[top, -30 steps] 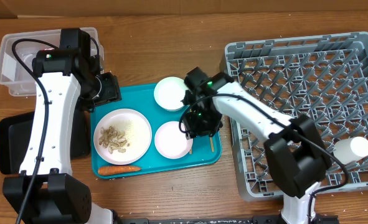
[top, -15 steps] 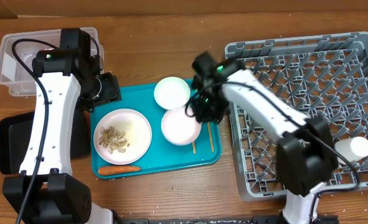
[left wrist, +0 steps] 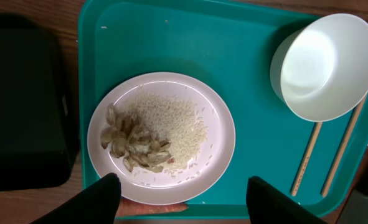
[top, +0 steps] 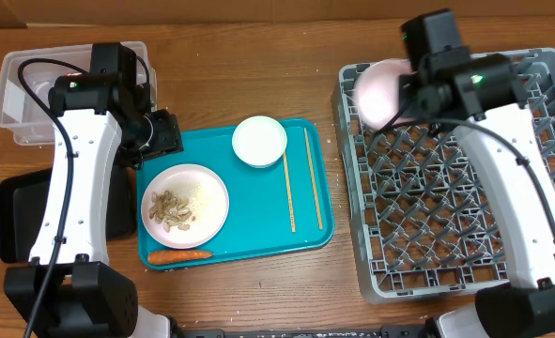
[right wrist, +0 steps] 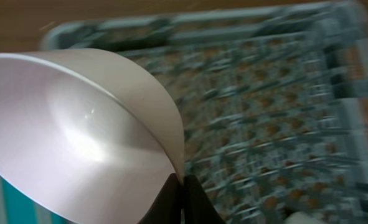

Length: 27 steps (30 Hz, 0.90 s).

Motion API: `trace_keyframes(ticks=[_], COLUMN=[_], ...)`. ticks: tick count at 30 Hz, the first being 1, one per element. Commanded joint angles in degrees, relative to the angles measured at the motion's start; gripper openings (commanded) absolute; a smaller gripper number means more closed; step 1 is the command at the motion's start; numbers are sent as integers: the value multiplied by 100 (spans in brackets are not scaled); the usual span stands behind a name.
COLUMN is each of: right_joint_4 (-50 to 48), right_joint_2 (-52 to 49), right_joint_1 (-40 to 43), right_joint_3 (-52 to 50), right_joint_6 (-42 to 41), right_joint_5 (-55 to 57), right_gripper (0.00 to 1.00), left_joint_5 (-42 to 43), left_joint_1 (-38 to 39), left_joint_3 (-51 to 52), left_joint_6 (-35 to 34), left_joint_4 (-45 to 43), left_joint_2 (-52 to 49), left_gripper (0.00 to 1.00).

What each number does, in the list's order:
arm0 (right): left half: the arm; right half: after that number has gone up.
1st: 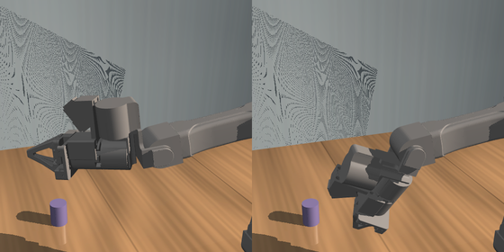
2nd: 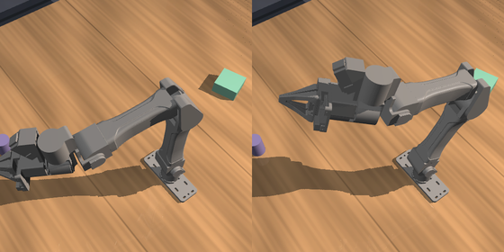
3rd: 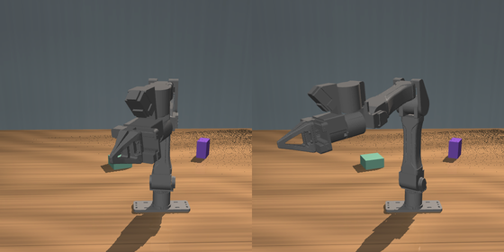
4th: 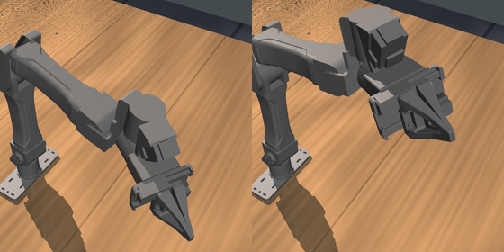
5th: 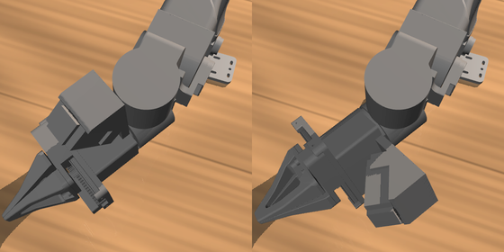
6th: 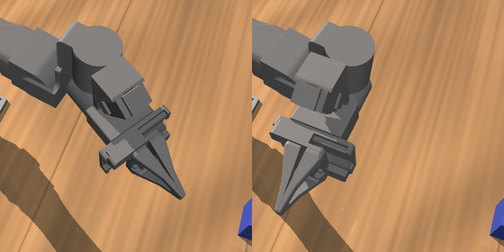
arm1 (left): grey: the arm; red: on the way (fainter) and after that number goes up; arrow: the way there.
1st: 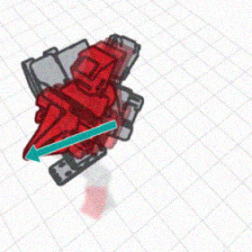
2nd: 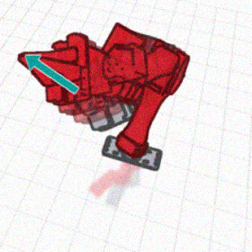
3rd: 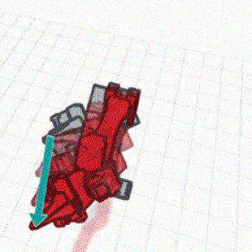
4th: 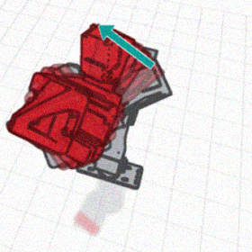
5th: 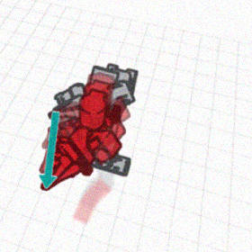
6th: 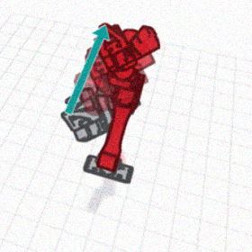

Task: Sort waste into correct bins and load items into the dishwasher
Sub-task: 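Carry the pink bowl with the right gripper into the dish rack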

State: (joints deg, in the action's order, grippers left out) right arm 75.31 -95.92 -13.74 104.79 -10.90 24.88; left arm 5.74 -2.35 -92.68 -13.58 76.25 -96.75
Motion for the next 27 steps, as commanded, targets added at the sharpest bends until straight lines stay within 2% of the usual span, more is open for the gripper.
trace_keyframes(ticks=[1,7,13,27], right_joint_4=[-498,-1663,-2243,-1543], right_joint_2=[-70,-352,-1019,-2472], right_joint_1=[621,1681,2409,2074], right_joint_3=[-81,-278,-284,-321], right_joint_6=[-31,-149,-155,-745], right_joint_5=[2087,3042,3377,2531], right_gripper=[4,4,4,4], left_joint_5=[-20,-22,-22,-24], left_joint_1=[2,2,2,2], left_joint_3=[-111,-111,-111,-111], left_joint_6=[-85,-317,-404,-597], left_joint_4=[-79,-317,-535,-802], left_joint_2=[96,96,94,87], left_gripper=[67,67,67,70])
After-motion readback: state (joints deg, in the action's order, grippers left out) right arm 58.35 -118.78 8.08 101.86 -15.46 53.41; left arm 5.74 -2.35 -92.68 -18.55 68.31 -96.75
